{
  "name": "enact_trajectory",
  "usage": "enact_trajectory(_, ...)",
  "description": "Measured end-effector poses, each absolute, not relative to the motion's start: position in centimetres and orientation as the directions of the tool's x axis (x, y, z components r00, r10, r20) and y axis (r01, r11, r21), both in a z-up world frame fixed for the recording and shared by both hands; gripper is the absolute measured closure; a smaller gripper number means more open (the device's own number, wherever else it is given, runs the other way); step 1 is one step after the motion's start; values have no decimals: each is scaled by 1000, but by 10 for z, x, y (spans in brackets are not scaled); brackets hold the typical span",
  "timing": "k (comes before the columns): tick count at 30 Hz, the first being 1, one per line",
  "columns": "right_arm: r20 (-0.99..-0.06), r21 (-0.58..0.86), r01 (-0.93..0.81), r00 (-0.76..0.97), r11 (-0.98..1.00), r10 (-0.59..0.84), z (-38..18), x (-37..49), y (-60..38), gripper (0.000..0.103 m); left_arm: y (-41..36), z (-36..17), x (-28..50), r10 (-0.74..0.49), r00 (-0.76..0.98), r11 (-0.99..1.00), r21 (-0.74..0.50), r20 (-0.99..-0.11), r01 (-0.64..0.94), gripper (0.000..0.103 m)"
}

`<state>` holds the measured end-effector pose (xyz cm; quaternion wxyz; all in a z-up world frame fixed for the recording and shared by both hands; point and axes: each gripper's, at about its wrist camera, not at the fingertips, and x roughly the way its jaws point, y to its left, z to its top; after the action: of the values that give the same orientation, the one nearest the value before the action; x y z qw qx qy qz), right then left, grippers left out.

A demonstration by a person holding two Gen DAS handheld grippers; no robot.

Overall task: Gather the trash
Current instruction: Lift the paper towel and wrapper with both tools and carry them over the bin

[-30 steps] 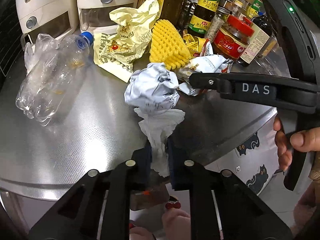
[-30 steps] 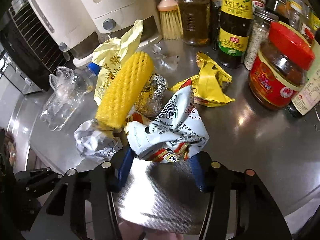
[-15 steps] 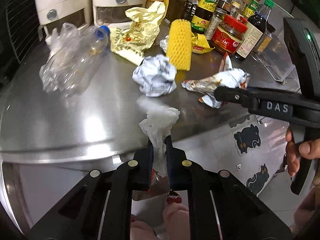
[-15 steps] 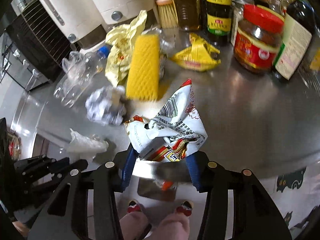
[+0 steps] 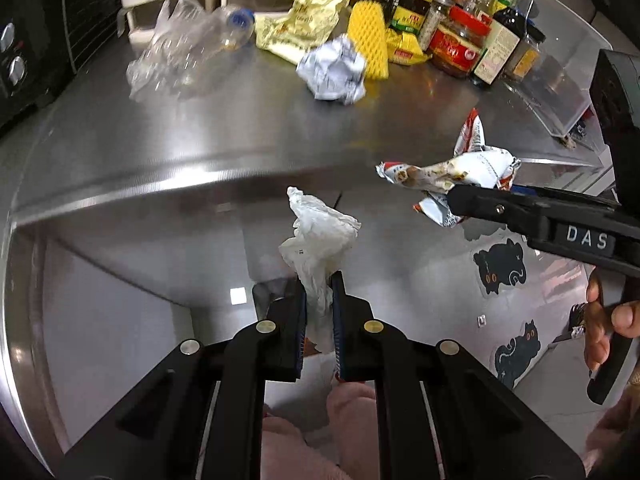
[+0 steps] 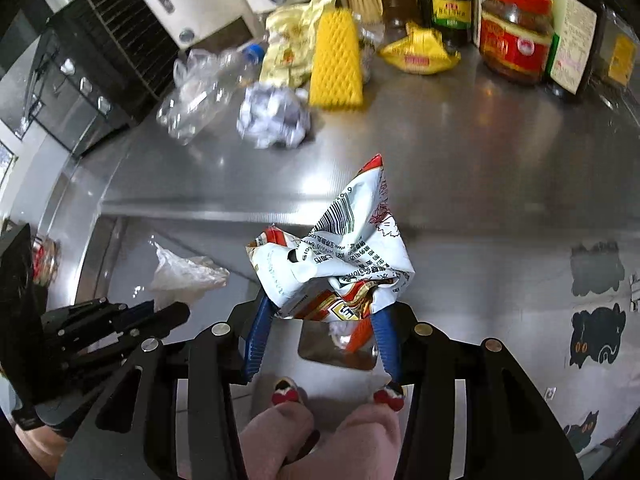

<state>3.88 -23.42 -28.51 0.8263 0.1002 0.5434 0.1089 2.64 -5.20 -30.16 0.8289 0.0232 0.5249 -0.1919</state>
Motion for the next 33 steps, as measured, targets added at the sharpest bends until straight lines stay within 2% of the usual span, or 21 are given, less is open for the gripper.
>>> enact_trajectory(16, -925, 301, 25, 250, 953, 286, -394, 10, -211, 57, -29, -395, -5, -263, 254, 947, -197, -931, 255, 93)
enact_trajectory(33, -963, 269, 169, 79, 948, 259, -511, 56, -190, 57, -44, -508, 37, -264, 99, 947, -238, -959, 215, 93)
